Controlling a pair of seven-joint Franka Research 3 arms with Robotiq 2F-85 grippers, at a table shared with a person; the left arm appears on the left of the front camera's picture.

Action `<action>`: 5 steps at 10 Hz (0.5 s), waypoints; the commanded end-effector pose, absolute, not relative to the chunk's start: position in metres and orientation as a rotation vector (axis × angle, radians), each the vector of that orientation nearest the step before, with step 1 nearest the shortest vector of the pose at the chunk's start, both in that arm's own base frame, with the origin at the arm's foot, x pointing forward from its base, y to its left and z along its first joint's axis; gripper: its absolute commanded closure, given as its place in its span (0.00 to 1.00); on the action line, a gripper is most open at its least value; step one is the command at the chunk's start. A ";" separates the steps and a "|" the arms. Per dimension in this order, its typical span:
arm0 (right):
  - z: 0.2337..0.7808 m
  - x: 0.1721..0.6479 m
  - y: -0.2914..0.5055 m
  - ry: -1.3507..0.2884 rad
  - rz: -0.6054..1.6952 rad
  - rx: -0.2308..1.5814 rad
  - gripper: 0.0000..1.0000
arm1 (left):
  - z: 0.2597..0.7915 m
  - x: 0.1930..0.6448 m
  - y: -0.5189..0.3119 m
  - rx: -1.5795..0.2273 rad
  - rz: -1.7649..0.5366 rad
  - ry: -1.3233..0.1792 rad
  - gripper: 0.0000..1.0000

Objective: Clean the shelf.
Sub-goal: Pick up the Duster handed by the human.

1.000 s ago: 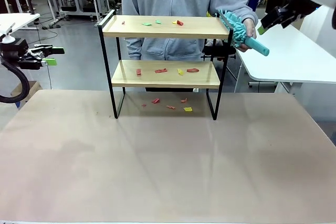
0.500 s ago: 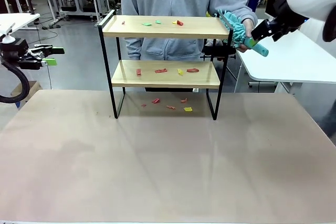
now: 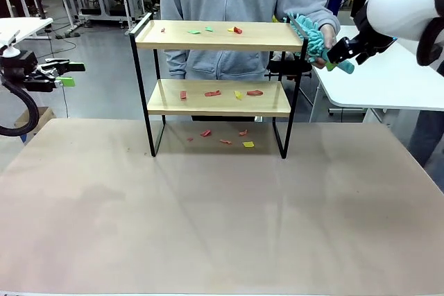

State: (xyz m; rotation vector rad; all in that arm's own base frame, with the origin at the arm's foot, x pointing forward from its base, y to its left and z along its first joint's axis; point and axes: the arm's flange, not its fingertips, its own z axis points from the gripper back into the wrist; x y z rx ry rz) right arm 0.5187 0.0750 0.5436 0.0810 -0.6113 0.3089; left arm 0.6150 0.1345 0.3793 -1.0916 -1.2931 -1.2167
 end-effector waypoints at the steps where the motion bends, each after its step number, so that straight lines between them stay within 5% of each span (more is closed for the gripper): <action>1: 0.548 0.523 0.077 -0.629 0.266 0.059 0.60 | 0.382 0.614 0.135 -1.083 -1.232 -1.299 0.00; 2: 0.548 0.524 0.077 -0.631 0.261 0.059 1.00 | 0.382 0.614 0.135 -1.083 -1.232 -1.299 0.00; 3: 0.549 0.524 0.076 -0.634 0.256 0.056 0.65 | 0.382 0.614 0.135 -1.083 -1.232 -1.299 0.00; 4: 0.551 0.523 0.075 -0.634 0.251 0.055 1.00 | 0.382 0.614 0.135 -1.083 -1.232 -1.299 0.00; 5: 0.554 0.523 0.075 -0.634 0.244 0.053 1.00 | 0.382 0.614 0.135 -1.083 -1.232 -1.299 0.00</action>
